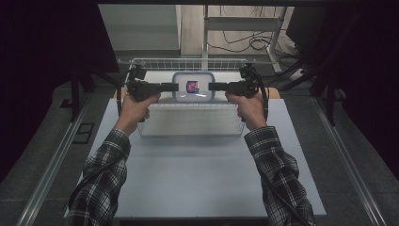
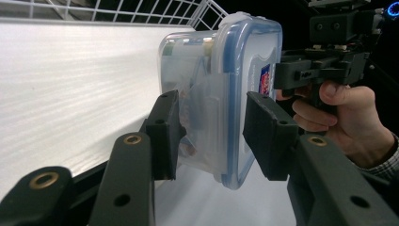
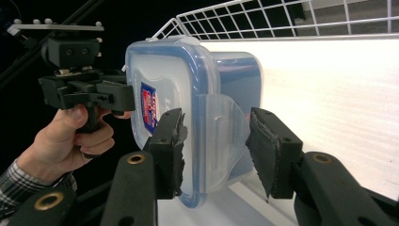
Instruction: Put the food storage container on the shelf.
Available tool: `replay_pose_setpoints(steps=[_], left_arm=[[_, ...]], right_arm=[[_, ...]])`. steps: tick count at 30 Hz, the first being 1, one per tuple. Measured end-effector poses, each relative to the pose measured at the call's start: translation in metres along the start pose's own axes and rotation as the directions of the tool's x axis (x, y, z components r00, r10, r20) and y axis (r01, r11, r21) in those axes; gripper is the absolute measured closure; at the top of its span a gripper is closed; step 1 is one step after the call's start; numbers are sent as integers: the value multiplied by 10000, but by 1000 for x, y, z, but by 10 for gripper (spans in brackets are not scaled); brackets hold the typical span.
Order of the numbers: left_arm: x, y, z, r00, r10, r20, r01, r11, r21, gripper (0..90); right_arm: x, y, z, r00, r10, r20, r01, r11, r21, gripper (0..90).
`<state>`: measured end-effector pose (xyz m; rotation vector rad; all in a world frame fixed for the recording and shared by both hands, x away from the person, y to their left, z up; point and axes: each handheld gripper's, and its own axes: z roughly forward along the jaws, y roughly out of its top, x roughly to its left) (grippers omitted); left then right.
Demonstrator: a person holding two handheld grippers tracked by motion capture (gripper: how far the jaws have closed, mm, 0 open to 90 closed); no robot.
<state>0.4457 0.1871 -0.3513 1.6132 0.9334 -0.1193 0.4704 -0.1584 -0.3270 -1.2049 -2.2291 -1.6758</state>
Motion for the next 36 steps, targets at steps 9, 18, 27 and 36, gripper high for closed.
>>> replay_pose_setpoints(steps=[9,18,27,36], left_arm=[[-3,1,6,9971,469,-604,-454,9987,245,464],[-8,6,4,9884,587,-1400,-571,9983,152,488],[-9,7,9,9823,696,-1737,-666,9975,229,448],[-14,10,9,9521,1073,-2864,-1081,9941,132,377]], right_arm=[[3,4,9,9951,-449,876,410,9981,463,529],[10,6,13,9862,-853,1417,771,9951,626,562],[14,7,13,9775,-1075,1813,991,9936,549,545],[23,10,17,9595,-1429,2429,1365,9897,431,544]])
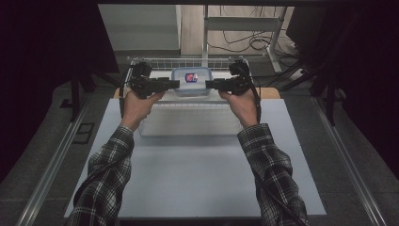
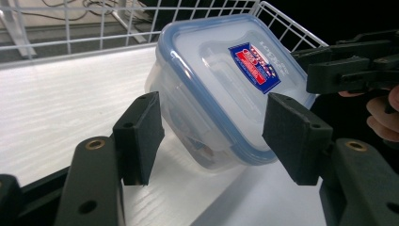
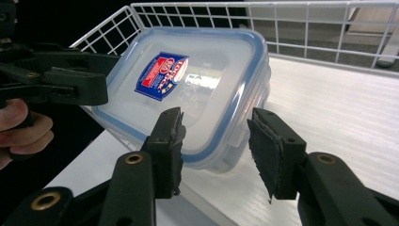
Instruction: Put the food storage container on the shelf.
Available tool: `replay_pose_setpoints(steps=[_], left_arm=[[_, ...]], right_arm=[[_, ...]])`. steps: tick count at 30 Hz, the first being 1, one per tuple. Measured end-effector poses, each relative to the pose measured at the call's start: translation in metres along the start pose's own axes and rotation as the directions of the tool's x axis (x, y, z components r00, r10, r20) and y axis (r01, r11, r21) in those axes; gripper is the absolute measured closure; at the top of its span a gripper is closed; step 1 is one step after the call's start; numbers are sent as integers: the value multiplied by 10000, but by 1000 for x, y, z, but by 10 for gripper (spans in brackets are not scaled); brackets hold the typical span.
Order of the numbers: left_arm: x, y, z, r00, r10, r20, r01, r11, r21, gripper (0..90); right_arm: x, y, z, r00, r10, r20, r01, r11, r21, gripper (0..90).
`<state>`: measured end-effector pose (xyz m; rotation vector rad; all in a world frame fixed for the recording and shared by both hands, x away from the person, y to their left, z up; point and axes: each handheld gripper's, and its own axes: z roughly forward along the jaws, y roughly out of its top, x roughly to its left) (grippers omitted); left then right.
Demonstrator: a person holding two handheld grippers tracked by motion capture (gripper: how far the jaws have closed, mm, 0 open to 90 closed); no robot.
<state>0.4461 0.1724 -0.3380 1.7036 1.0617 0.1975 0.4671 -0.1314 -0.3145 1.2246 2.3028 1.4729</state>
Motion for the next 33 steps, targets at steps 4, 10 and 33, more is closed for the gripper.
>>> replay_pose_setpoints(steps=[4,10,33], left_arm=[[-3,4,1,9992,157,-366,-156,9999,21,414],[-12,9,3,9963,507,-690,-496,9986,165,437],[-27,-12,-3,9839,1335,-1186,-1323,9910,179,550]], right_arm=[[1,1,2,9997,130,188,-126,9997,-195,545],[5,3,2,9988,30,494,-20,9998,-191,551],[7,-15,-3,9975,-650,265,654,9977,-152,635]])
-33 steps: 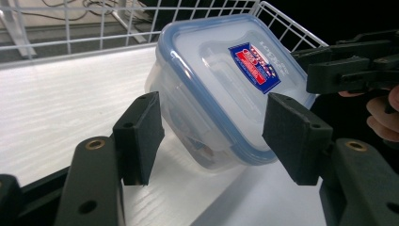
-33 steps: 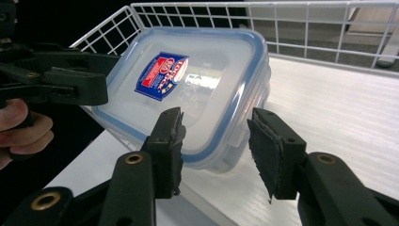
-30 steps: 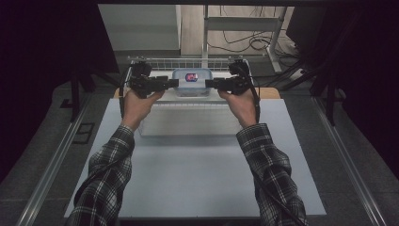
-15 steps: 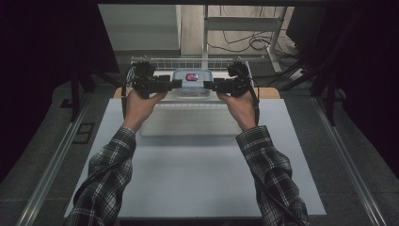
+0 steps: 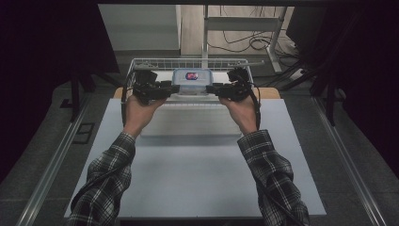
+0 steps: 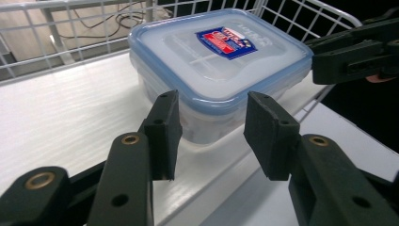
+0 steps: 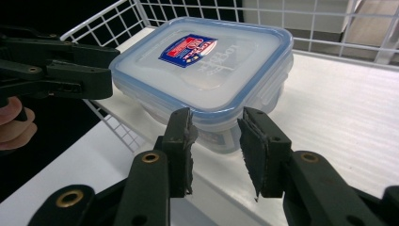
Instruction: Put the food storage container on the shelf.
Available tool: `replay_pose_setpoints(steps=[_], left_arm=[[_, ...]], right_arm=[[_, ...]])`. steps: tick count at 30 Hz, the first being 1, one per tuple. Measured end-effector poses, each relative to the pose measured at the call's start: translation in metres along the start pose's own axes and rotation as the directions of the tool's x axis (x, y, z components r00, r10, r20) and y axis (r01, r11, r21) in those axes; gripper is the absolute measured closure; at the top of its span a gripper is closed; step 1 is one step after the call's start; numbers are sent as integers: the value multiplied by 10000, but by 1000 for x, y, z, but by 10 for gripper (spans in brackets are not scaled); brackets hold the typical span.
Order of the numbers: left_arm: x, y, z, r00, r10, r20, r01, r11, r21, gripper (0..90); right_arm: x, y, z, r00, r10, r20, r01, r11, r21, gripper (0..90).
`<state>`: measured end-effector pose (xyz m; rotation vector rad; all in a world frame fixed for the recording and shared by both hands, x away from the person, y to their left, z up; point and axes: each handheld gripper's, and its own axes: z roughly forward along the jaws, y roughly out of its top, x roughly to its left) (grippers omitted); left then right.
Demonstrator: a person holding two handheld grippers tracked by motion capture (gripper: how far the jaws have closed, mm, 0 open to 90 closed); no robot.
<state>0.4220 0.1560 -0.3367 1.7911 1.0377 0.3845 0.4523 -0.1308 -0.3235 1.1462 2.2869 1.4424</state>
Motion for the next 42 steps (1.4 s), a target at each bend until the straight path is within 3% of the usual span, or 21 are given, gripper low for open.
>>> replay_pose_setpoints(steps=[3,8,14,22,27,42], left_arm=[[1,-5,-2,9993,-154,339,161,9997,-184,504],[-4,-15,-4,9989,-73,469,89,9994,-347,382],[-14,-23,-1,9981,387,483,-378,9991,-207,259],[-25,-32,-8,9925,909,821,-897,9958,-185,182],[-28,-39,-15,9904,977,982,-961,9952,-205,130],[-33,-63,-22,9858,1483,789,-1490,9888,33,48]], right_arm=[[0,-1,-1,10000,-51,-14,51,10000,-79,626],[-1,-5,-5,9999,-32,-135,28,9996,-294,524],[5,-12,-7,9997,-220,-119,218,9995,-223,409],[12,-21,-7,9984,-523,-193,519,9984,-226,294],[15,-25,-10,9978,-595,-285,587,9979,-259,255],[25,-42,-20,9922,-1162,-460,1154,9931,-193,169]])
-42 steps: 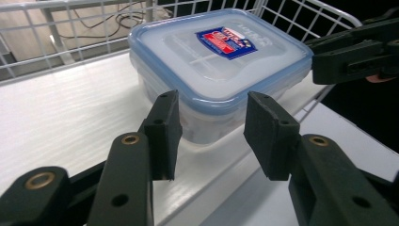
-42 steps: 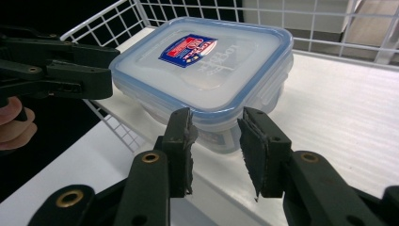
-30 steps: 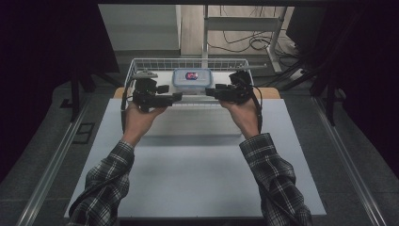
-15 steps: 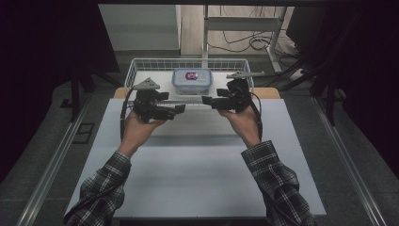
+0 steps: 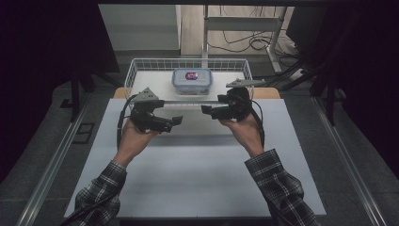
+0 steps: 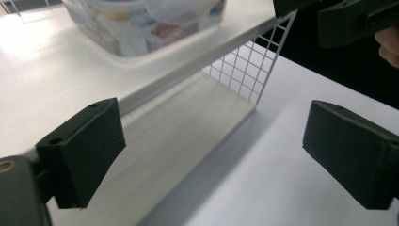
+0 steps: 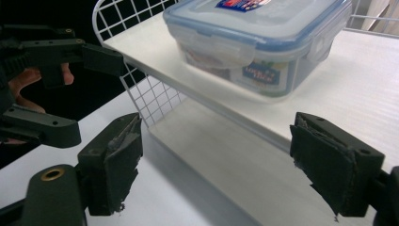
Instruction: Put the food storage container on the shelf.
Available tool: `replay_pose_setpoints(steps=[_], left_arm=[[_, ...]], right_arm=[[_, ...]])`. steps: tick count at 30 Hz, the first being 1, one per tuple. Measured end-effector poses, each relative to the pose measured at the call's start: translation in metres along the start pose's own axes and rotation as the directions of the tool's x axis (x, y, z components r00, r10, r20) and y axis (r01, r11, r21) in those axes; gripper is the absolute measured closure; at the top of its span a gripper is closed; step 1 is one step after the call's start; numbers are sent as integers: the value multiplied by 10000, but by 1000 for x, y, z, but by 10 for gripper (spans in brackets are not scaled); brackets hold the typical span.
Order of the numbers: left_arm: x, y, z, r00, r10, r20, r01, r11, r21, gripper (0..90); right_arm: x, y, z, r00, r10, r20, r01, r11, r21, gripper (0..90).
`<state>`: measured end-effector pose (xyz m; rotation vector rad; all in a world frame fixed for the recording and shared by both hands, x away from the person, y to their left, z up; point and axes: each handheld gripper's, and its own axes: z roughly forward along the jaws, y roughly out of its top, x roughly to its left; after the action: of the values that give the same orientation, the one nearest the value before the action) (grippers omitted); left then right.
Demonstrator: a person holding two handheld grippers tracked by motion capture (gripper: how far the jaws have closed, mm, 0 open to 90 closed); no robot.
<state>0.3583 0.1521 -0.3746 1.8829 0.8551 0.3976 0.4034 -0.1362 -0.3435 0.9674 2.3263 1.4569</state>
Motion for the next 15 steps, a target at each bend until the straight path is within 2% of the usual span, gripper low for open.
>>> replay_pose_setpoints(steps=[6,11,15], left_arm=[[-5,-10,-2,10000,-36,55,36,10000,38,32],[-10,-21,0,9999,126,56,-126,9999,-17,30],[-13,-28,1,9995,320,82,-319,9995,-53,32]], right_arm=[[3,-10,-2,9999,13,-152,-12,10000,50,149],[7,-18,-2,9993,-377,-87,378,9992,116,133],[11,-24,-1,9989,-463,-68,464,9987,199,95]])
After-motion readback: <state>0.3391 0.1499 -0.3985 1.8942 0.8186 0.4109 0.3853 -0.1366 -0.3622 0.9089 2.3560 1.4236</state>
